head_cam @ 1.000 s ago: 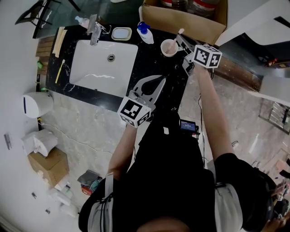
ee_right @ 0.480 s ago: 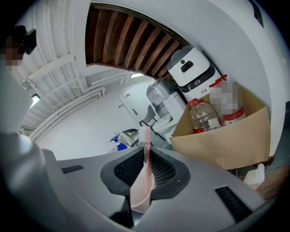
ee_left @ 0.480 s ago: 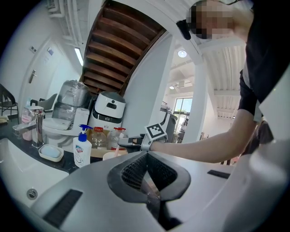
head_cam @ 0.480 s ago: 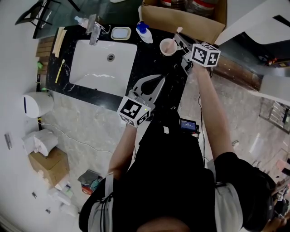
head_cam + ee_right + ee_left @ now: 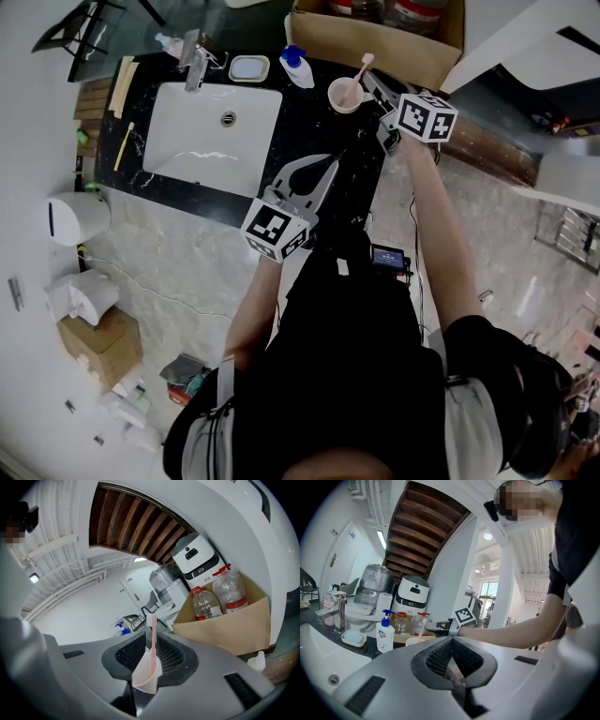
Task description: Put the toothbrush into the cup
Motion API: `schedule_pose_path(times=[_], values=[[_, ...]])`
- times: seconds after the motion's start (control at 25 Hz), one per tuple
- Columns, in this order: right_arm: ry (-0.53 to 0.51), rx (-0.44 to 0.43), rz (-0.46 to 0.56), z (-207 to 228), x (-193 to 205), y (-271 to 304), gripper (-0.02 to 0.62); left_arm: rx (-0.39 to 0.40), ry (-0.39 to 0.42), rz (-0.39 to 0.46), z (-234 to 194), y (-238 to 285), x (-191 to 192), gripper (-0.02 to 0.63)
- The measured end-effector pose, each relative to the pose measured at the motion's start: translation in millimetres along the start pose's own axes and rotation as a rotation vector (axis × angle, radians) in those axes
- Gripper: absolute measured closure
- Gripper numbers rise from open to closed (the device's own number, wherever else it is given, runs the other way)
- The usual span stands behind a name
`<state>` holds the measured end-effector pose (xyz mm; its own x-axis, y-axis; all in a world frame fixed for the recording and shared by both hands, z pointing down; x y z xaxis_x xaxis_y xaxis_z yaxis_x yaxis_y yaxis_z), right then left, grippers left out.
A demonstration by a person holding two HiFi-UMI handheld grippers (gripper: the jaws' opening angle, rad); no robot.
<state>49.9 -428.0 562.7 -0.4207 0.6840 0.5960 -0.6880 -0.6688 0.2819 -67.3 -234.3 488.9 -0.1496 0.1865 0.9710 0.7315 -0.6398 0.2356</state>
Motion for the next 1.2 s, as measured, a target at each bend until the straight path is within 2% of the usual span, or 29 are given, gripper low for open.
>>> schedule_pose_path(times=[0.24, 0.52, 0.88, 1.2], values=[[-0.044, -0.003, 0.01, -13, 11, -17, 0.536, 0.003, 0.002, 0.005, 7, -4, 1, 0.598], [-0.173, 0.02, 0.021, -41, 26, -41, 0.578, 0.003, 0.003, 0.012, 18, -12, 1, 0.598], [-0.332, -0.028, 0.024, -100, 48, -81, 0.58, -0.007, 0.017, 0.028, 30, -28, -3, 0.598], [-0.378, -0.072, 0.01, -137, 78, -115, 0.58, -0.02, 0.032, 0.041, 43, -47, -9, 0.598]])
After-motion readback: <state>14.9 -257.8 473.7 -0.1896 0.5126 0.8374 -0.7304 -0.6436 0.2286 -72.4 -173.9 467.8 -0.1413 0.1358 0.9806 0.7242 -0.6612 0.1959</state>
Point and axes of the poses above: the fingertips, and each gripper's own axes: y forward along the fingers, z to its right, x out of its underside, the point moved 3 cm from there along -y, backward along the fingers, and after that the axes turned 13 degrees about y, right-handed, at the moved point
